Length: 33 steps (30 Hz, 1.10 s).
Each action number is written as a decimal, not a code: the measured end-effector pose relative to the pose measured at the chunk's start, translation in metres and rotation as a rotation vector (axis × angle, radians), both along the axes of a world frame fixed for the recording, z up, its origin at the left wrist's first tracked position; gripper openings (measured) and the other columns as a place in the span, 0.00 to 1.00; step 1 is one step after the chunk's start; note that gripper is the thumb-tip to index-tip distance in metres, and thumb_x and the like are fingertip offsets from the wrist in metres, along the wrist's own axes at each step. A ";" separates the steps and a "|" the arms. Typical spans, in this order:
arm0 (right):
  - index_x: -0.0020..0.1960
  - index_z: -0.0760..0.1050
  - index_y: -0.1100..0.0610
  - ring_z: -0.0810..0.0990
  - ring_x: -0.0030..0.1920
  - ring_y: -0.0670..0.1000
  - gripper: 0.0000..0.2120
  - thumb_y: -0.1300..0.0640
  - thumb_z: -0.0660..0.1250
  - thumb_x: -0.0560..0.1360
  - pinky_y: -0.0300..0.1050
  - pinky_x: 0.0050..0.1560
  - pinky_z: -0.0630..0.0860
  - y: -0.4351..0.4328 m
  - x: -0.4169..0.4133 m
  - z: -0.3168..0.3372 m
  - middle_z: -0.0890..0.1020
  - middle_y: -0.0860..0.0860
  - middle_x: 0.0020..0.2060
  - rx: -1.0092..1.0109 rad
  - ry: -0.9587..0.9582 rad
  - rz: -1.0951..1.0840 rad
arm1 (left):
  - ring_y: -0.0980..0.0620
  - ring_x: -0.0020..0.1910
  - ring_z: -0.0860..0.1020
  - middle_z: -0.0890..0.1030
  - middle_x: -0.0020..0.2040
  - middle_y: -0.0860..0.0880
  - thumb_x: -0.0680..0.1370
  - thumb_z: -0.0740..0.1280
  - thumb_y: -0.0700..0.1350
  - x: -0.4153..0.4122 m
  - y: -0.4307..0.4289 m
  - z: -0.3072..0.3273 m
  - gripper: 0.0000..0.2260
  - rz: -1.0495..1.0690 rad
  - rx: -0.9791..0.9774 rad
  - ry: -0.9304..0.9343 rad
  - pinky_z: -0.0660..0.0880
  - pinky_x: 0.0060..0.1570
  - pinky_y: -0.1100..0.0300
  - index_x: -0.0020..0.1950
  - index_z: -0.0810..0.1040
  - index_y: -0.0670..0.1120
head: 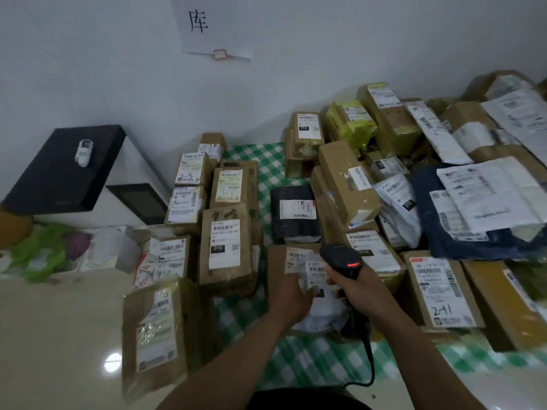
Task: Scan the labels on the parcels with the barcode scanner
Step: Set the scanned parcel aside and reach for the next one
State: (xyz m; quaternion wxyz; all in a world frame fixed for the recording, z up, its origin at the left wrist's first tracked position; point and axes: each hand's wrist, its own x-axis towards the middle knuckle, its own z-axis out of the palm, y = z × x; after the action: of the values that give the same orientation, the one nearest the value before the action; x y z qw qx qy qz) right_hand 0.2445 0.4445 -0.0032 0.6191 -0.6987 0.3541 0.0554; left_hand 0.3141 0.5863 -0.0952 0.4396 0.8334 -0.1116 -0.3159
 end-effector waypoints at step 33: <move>0.54 0.81 0.54 0.81 0.33 0.47 0.09 0.50 0.71 0.80 0.43 0.35 0.76 -0.007 -0.001 0.054 0.86 0.51 0.36 0.127 -0.040 0.343 | 0.53 0.63 0.80 0.80 0.64 0.49 0.76 0.74 0.34 -0.016 0.014 0.028 0.25 0.800 -0.583 0.046 0.82 0.57 0.54 0.70 0.73 0.45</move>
State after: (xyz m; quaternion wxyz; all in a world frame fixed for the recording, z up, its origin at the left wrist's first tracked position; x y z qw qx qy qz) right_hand 0.2430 0.4379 0.0511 0.6502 -0.7095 0.2132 0.1687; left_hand 0.2984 0.6002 -0.0676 0.7434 0.6462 0.1428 -0.0964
